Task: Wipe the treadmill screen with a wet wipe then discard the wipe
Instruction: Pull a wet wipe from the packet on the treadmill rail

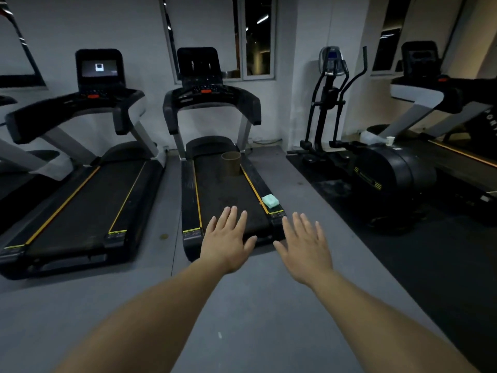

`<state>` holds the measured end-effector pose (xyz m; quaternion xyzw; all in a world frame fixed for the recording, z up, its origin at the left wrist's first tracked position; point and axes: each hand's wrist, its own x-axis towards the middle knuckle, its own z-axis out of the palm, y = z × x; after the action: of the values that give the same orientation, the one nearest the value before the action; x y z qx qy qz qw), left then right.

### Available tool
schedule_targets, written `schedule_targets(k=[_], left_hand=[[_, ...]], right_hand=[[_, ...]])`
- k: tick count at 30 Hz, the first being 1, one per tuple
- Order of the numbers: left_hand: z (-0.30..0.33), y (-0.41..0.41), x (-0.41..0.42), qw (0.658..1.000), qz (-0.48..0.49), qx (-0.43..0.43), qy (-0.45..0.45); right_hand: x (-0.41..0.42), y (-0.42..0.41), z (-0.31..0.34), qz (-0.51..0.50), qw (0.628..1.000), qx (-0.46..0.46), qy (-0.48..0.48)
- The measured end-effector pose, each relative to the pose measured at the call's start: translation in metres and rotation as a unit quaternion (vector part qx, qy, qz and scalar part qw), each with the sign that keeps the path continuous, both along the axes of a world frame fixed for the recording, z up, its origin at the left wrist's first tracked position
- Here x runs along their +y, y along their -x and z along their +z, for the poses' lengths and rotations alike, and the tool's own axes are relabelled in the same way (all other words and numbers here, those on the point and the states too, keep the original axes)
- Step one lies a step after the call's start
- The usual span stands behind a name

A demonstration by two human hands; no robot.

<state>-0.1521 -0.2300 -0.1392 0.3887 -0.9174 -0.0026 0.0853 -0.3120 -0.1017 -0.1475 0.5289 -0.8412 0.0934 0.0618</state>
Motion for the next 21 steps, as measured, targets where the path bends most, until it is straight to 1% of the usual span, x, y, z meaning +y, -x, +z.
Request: schedule_targets(k=[3, 5, 7, 12, 16, 21], left_hand=[[-0.02, 0.048, -0.034, 1.0, 0.011, -0.006, -0.025], [-0.031, 0.08, -0.056, 0.999, 0.017, -0.008, -0.037], [-0.04, 0.109, -0.078, 0.999, 0.017, -0.009, -0.042], [-0.058, 0.177, -0.142, 0.999, 0.012, -0.003, -0.052], [-0.077, 0.224, -0.211, 0.998, 0.006, -0.003, -0.062], [-0.099, 0.281, -0.318, 0.997, -0.005, 0.002, -0.075]], right_hand=[[-0.035, 0.051, -0.022, 0.012, 1.0, -0.015, -0.018], [-0.06, 0.086, -0.035, 0.023, 1.0, -0.01, -0.011], [-0.086, 0.117, -0.045, 0.025, 1.0, -0.014, -0.004], [-0.151, 0.18, -0.065, 0.028, 0.999, -0.024, -0.023], [-0.218, 0.227, -0.08, 0.028, 0.999, -0.029, -0.033], [-0.321, 0.279, -0.098, 0.012, 0.999, -0.031, -0.036]])
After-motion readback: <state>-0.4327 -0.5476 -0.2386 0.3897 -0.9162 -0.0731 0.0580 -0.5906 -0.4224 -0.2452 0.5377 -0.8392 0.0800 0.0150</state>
